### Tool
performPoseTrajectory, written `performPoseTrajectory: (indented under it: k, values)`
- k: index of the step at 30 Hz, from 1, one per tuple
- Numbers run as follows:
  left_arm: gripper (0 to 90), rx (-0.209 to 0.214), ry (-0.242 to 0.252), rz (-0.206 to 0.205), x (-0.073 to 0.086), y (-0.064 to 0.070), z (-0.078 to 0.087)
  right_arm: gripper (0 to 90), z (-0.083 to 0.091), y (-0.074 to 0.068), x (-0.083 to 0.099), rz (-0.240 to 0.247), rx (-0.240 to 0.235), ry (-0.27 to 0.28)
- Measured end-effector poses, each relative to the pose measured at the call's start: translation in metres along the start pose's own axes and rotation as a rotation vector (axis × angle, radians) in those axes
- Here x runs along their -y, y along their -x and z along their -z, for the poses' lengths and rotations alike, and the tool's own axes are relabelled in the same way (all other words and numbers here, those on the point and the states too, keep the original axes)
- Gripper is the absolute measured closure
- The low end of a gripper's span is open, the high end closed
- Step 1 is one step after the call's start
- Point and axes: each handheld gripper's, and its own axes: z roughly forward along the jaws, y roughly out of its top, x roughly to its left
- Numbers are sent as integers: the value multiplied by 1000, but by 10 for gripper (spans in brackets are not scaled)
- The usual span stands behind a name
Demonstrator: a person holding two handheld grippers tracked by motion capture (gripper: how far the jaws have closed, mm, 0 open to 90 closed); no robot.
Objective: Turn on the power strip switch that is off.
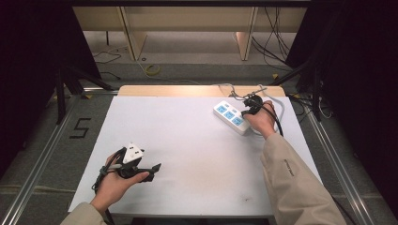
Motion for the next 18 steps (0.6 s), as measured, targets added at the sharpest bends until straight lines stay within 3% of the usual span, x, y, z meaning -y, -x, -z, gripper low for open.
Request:
performPoseTrajectory:
  k: [18]
  values:
    - [188,0,-5,-7,0,0,0,900,-2,-5,-3,43,31,-31]
